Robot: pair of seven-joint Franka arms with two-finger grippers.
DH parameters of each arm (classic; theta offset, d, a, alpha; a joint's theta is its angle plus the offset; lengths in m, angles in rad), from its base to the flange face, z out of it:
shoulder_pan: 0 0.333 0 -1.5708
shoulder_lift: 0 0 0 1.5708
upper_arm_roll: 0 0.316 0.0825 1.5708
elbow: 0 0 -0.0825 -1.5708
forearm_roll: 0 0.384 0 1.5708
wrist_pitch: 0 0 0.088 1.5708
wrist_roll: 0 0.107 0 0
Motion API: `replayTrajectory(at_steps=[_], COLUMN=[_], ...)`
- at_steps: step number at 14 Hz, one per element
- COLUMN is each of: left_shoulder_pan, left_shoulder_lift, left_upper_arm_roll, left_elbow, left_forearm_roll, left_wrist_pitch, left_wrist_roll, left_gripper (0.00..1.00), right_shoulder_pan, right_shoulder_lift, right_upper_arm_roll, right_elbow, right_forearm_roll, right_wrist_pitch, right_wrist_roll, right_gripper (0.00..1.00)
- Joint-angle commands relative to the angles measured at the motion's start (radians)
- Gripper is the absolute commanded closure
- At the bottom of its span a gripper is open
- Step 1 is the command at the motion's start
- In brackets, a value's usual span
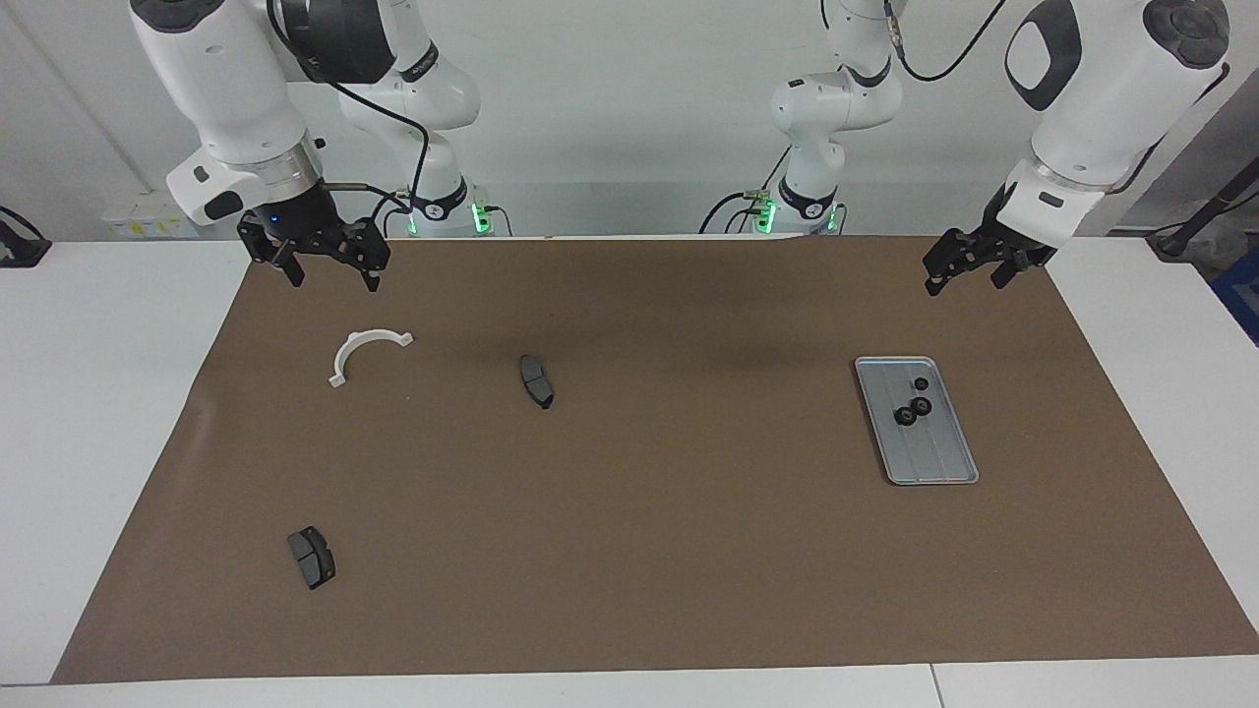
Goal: Place bearing gear from tray to pile
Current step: 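Reach the left gripper down over the black gears in the tray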
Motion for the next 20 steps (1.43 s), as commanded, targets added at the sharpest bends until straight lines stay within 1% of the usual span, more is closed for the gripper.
replayTrajectory(at_steps=[1, 4, 12, 16, 19, 20], left_shoulder_pan=[0.006, 0.026, 0.028, 0.049, 0.052, 0.057], left_shoulder_lift=[-0.017, -0.01, -0.003, 0.002, 0.025, 0.035], left_upper_arm_roll=[-0.001, -0.001, -0.001, 0.0, -0.001, 0.0], left_elbow=[-0.035, -0.041, -0.081, -0.126, -0.141, -0.161], left_forearm_roll=[0.016, 0.016, 0.016, 0.016, 0.016, 0.016], left_wrist_pitch=[0.043, 0.067, 0.114, 0.189, 0.229, 0.247], left_wrist_roll=[-0.002, -0.001, -0.005, -0.005, -0.005, -0.005], left_gripper=[0.0, 0.0, 0.0, 0.0, 0.01, 0.01], right_shoulder_pan=[0.0, 0.002, 0.002, 0.002, 0.0, 0.0], right_shoulder_lift=[-0.006, -0.006, -0.006, -0.006, -0.006, -0.006], right_upper_arm_roll=[-0.006, -0.006, -0.006, -0.006, -0.006, -0.006], right_elbow=[0.002, 0.002, 0.002, 0.002, 0.002, 0.002], right_forearm_roll=[0.002, 0.002, 0.002, 0.002, 0.002, 0.002], right_wrist_pitch=[-0.011, -0.011, -0.011, -0.011, -0.011, -0.011], right_wrist_roll=[-0.032, -0.032, -0.032, -0.032, -0.032, -0.032], right_gripper=[0.0, 0.0, 0.0, 0.0, 0.0, 0.0])
